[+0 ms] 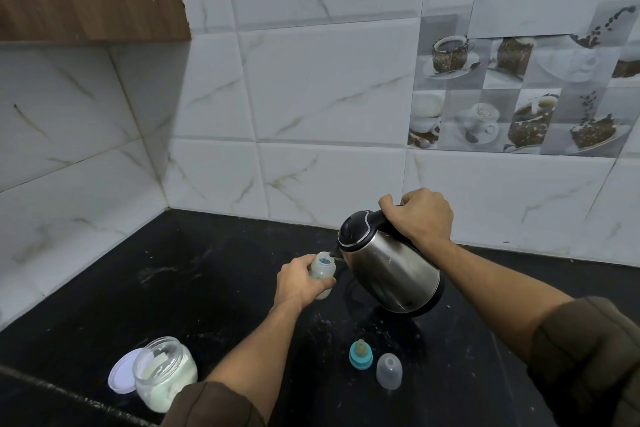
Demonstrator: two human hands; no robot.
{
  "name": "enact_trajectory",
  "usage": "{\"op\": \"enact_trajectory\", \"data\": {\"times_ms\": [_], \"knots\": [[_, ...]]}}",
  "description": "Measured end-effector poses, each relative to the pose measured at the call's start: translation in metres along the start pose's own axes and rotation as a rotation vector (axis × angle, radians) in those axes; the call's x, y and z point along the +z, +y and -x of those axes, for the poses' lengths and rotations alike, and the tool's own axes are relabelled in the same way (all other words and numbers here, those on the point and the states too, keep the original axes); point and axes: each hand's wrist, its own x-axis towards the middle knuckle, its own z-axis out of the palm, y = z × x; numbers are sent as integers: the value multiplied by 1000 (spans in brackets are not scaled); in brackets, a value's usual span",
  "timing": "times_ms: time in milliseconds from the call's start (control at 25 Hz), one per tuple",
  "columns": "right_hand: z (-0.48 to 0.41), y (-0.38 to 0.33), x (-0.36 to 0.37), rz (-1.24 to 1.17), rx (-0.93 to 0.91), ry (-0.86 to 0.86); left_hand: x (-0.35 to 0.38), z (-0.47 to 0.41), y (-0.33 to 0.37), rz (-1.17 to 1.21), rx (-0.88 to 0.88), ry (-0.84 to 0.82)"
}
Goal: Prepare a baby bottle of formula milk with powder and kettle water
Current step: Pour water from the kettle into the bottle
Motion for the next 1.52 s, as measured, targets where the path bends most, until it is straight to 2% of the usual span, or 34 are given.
{"op": "enact_trajectory", "data": {"times_ms": [1520], "knots": [[0,-3,-15,2,-2,20,-2,-1,10,26,9,4]]}}
